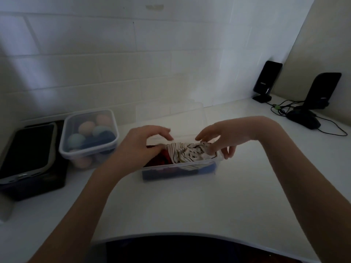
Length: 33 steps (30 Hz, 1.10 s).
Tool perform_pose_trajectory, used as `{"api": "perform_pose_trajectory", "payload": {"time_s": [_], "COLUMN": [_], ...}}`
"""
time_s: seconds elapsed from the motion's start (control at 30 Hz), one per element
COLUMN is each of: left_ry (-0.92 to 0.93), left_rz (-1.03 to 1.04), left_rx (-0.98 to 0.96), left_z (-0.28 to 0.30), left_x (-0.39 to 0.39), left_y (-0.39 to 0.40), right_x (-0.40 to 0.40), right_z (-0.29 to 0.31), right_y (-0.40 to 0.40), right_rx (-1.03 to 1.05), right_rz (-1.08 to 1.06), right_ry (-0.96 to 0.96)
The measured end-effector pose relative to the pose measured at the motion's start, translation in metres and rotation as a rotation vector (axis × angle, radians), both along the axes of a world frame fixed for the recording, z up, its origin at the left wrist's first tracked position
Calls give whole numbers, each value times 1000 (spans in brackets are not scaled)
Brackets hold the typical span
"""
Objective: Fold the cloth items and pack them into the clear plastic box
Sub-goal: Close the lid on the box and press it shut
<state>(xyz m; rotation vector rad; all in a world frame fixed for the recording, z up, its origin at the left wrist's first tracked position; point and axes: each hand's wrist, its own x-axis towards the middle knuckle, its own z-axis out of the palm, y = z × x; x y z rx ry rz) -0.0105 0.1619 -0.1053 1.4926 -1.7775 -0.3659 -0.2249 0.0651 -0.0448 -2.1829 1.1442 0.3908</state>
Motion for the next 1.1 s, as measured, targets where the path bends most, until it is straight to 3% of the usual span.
{"api": "perform_pose_trajectory", "payload": {"time_s": [0.1, 0.17, 0.23, 0.33, 0.43, 0.57, 0.7, 0.83, 1.0, 1.1], "left_ry": [113, 250, 381, 472, 605, 640, 617, 827, 525, 451], "left_rz": [196, 282, 302, 285, 296, 310, 401, 244, 205, 109], "left_rx": [-168, -156, -81, -50, -103, -172, -274, -77, 52, 166], "left_z": [-16, -27, -32, -32, -36, -39, -39, -34, -35, -34], "left_x": [3, 1, -6, -16, -15, -15, -12, -7, 1, 5], "left_y": [3, 1, -2, -3, -7, -10, -8, 1, 8, 9], "right_x": [-13, -11, -1, 15, 18, 13, 13, 2, -17, -21], "right_z": [-10, -32, -56, -81, -78, -82, -86, -88, -93, -94], "right_y": [-5, -4, 0, 6, 5, 2, 6, 6, 5, 5], "right_rx": [-129, -299, -370, -153, 79, 295, 385, 147, 221, 272], "right_rz": [-119, -317, -502, -624, -819, -864, -940, -805, -481, -455], "right_ry": [-433, -758, -873, -986, -1234, -1497, -1512, -1393, -1168, -1178]}}
